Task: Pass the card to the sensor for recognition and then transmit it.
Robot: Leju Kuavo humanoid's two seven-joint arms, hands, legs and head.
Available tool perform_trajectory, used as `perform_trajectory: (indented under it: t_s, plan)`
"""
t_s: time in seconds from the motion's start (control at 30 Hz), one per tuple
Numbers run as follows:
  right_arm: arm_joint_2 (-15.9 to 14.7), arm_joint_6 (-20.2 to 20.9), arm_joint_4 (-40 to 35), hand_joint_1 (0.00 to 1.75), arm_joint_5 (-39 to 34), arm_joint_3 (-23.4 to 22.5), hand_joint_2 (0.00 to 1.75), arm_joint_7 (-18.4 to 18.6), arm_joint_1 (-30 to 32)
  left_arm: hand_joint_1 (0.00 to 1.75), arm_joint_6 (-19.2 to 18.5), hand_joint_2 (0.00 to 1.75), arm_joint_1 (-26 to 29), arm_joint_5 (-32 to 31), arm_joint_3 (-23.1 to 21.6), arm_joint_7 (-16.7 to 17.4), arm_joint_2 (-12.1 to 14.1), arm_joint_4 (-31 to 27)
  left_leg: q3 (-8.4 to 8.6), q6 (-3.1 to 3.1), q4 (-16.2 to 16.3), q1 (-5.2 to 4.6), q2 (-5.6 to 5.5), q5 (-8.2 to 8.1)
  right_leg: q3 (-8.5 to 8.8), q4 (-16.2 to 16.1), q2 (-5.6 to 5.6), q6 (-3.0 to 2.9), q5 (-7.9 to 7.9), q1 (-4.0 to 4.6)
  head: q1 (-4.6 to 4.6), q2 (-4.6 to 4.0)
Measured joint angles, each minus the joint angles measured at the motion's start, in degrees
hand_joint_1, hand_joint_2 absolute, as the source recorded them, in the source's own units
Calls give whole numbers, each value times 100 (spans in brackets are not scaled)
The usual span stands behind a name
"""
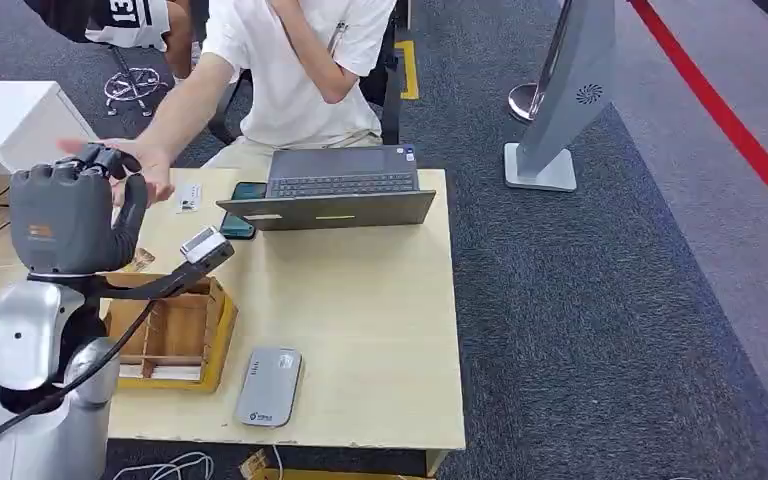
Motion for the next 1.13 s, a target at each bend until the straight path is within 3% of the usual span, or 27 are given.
perform_trajectory:
  t_s: [0.33,0.83,0.87,1.13]
  plan:
    - [0,-9,249,0,185,-201,175,-249,-34,175,55,175,27,-13,-79,-4,240,183,-21,-9,-1,3,1,-7,-17,1,4,-1,-4,2,-2,0]
    - [0,-7,343,0,282,-251,175,-264,-51,175,131,175,136,-7,-83,-55,245,186,-15,0,-1,-2,-1,-17,-10,-1,0,10,-15,-1,2,0]
    - [0,-7,345,0,282,-253,175,-264,-52,0,131,175,137,-7,-83,-55,245,186,-14,0,-1,-2,-1,-17,-9,-1,0,10,-15,-1,2,0]
    - [0,-7,385,0,363,-350,175,-297,-74,0,142,175,155,-7,-81,-68,295,186,-15,0,-1,-2,-1,-18,-8,0,0,10,-16,-2,2,0]
